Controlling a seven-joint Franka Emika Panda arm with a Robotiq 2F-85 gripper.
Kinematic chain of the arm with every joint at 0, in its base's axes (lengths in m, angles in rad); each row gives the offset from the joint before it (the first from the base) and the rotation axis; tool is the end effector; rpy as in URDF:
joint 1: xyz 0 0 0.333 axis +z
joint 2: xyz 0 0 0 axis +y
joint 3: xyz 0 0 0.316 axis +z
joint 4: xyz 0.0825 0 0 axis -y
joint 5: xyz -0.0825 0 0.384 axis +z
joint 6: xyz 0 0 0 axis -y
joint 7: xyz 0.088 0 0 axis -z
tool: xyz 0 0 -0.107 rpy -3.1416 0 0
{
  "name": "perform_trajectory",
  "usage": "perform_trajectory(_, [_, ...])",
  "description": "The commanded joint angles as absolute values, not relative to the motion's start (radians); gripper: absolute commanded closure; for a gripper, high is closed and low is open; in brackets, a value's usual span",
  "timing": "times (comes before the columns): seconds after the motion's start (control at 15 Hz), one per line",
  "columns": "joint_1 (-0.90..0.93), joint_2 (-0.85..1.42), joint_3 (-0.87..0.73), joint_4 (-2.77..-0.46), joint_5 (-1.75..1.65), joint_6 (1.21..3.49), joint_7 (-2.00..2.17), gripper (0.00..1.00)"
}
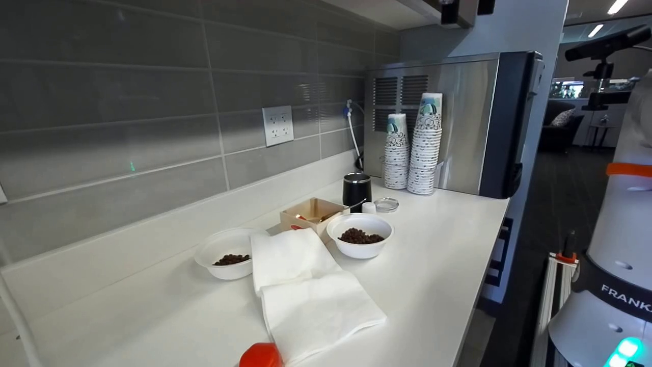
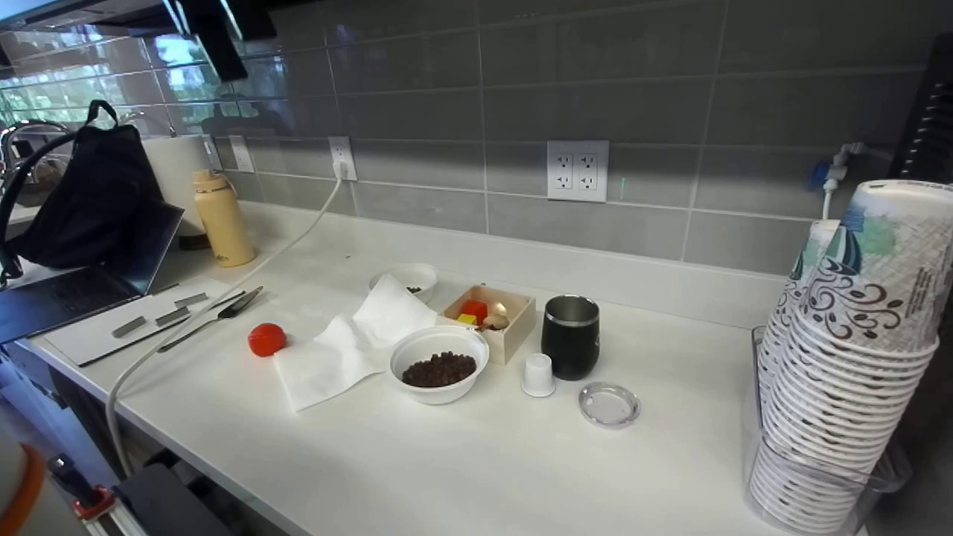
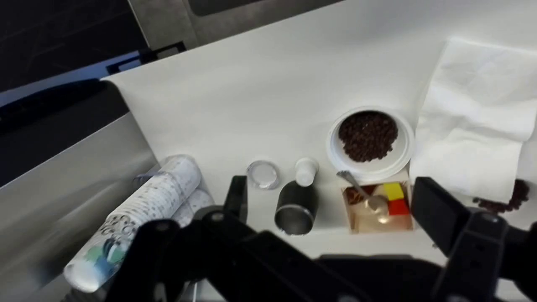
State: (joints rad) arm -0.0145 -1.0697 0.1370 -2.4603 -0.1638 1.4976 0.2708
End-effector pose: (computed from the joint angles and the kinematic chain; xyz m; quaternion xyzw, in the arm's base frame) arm 0.2242 0.0266 0.6110 0.9820 -0.1152 0.0738 0.1306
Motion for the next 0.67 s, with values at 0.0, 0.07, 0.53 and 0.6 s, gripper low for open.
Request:
perform_trajectory(0.0, [-0.051,-1.124,0.085,-2.38,-0.29,1.56,0.203,0.0])
perform_trajectory(0.07, [-0.056,-1.122,0.067,-2.354,-0.327,1.596,0.184,0.0])
perform_trajectory(0.53, [-0.109,-1.065,-0.06,-2.288,-0.476,2.081,0.126,0.0])
perform_trajectory(0.6, [-0.124,-1.057,-0.073,-2.288,-0.485,2.161,0.123,0.0])
